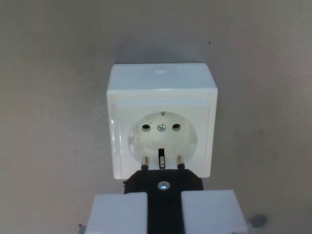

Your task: Move above the white socket

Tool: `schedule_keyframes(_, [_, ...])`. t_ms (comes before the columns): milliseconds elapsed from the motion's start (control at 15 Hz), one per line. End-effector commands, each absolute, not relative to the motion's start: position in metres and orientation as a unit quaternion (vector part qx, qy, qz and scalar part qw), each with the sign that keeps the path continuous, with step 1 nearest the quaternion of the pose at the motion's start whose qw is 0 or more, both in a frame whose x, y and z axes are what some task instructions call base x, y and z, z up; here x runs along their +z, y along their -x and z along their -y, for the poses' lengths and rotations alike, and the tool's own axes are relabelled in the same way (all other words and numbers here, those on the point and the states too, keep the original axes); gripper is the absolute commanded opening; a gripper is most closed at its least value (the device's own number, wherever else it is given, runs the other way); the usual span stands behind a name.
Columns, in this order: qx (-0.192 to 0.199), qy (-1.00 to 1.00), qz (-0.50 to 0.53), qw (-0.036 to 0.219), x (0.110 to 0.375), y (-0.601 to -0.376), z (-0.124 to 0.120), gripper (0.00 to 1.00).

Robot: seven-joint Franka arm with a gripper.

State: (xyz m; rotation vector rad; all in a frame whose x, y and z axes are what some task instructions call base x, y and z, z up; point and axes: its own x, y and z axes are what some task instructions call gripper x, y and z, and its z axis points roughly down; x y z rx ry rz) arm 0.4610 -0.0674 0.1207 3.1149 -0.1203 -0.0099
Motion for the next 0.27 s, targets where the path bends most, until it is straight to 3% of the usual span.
schedule_keyframes(67, [0.056, -0.998, 0.028, 0.016, 0.1133, -0.4540, 0.0723, 0.00])
schedule_keyframes(267, [0.055, -0.998, 0.028, 0.016, 0.1105, -0.4532, 0.0726, 0.00])
